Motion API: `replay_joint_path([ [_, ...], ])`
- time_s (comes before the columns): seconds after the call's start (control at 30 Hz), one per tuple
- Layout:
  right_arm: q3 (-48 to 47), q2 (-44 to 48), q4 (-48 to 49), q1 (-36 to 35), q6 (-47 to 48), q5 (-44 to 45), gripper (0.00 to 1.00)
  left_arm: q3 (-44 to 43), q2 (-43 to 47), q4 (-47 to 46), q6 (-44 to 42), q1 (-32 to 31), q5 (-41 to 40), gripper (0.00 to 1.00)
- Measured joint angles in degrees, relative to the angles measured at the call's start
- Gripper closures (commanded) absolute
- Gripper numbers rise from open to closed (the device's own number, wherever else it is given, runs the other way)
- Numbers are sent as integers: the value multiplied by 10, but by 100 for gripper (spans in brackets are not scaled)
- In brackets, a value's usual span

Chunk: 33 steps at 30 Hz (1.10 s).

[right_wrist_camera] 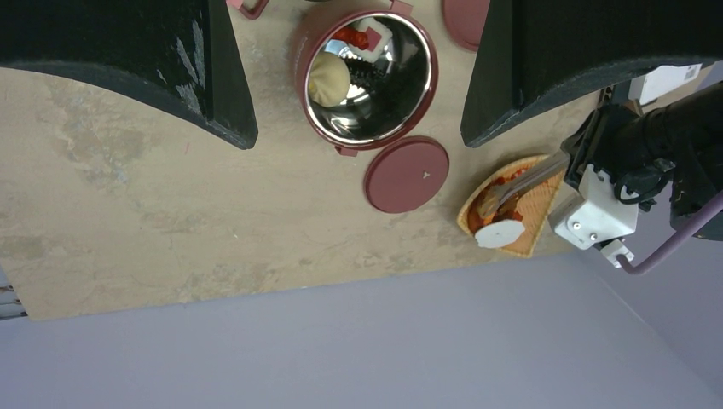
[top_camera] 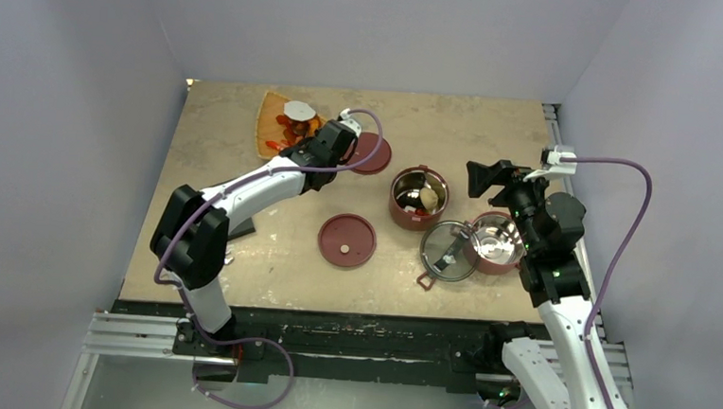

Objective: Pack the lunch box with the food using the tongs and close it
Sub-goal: Pick up the fake food from the plate.

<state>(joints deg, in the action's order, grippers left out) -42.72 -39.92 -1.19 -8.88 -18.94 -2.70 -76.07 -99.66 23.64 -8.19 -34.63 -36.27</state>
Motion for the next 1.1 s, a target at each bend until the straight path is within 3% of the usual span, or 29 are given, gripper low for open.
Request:
replay_joint_path([
  [0.27, 0, 2, 0, 0, -1, 1, 7, 0, 10, -4, 2, 0, 4, 84],
  [0.63, 0, 2, -1, 0, -1, 3, 7, 34, 125, -9, 22, 0, 24, 85],
  [0.93, 0, 2, -9, 0, -1, 5, 7, 42, 159, -7, 46, 4, 54, 77],
  [1.1, 0, 2, -11, 0, -1, 5, 7, 42, 152, 5, 92, 41, 97, 70],
])
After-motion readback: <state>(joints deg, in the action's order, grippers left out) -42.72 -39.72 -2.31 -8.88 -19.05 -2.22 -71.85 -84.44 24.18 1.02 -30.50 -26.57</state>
